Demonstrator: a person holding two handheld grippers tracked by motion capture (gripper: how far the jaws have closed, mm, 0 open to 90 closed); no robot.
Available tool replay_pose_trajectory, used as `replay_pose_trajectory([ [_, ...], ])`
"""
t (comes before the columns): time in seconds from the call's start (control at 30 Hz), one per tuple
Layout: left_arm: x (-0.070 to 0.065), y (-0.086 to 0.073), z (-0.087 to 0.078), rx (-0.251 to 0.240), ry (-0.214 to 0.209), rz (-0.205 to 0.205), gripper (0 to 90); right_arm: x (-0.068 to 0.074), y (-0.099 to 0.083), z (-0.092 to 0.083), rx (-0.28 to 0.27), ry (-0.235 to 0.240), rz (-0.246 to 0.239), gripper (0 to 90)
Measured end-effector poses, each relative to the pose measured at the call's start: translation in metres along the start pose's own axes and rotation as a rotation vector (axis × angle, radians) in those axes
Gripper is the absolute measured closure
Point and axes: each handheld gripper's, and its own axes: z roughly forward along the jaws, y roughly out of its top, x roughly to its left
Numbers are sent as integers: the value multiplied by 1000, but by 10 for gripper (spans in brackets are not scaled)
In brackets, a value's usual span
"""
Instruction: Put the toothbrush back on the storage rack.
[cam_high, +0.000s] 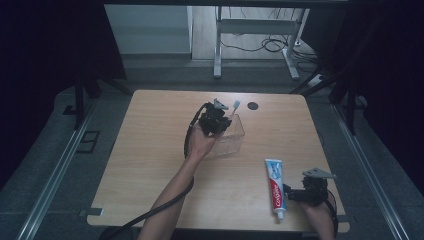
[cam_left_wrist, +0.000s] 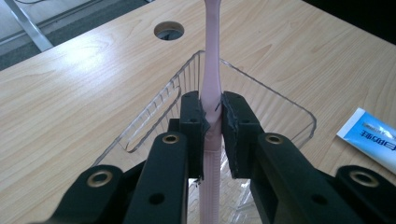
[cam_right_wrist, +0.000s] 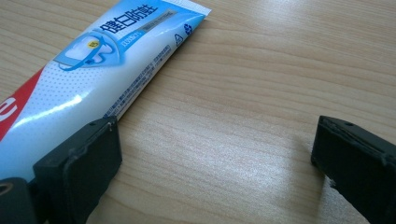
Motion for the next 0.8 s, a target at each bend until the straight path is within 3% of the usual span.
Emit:
replay_pose_trajectory([
  [0.53, -9, -6, 12, 51, 17, 46, 791, 0, 0, 0, 0, 0, 0, 13],
  [0.8, -16, -7, 18, 94, 40, 100, 787, 0, 0, 0, 0, 0, -1, 13],
])
